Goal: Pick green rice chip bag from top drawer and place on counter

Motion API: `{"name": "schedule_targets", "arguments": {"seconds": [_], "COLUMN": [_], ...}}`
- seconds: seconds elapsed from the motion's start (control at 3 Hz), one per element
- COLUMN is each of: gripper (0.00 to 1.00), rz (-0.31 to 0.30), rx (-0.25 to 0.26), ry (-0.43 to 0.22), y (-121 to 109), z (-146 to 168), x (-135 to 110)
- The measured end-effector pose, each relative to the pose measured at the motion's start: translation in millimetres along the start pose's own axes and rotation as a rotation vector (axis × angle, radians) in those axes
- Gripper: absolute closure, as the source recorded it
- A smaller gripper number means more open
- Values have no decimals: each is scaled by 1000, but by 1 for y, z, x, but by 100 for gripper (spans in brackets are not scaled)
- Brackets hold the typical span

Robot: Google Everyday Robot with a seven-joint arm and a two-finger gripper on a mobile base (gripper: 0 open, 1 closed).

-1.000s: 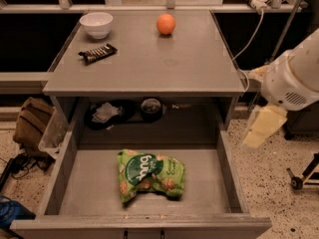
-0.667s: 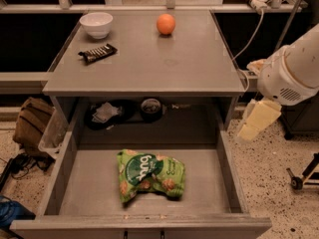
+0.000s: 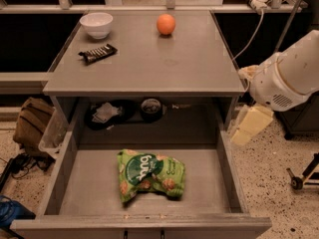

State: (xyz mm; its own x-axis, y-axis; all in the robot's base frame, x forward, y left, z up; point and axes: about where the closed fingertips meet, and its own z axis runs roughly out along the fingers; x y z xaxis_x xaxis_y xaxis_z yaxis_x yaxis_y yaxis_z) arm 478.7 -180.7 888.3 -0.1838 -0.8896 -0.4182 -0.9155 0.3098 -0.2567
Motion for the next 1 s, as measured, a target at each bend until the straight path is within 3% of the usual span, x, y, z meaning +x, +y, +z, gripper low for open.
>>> {"name": "schedule_targets", "arguments": {"seconds": [0.67,1.0], "gripper": [0,0], "rz": [-90,-98], "rx": [-183,-213], "ry": [-224,-296], "y": [40,48], "z": [108,151], "x": [-54,-65]}}
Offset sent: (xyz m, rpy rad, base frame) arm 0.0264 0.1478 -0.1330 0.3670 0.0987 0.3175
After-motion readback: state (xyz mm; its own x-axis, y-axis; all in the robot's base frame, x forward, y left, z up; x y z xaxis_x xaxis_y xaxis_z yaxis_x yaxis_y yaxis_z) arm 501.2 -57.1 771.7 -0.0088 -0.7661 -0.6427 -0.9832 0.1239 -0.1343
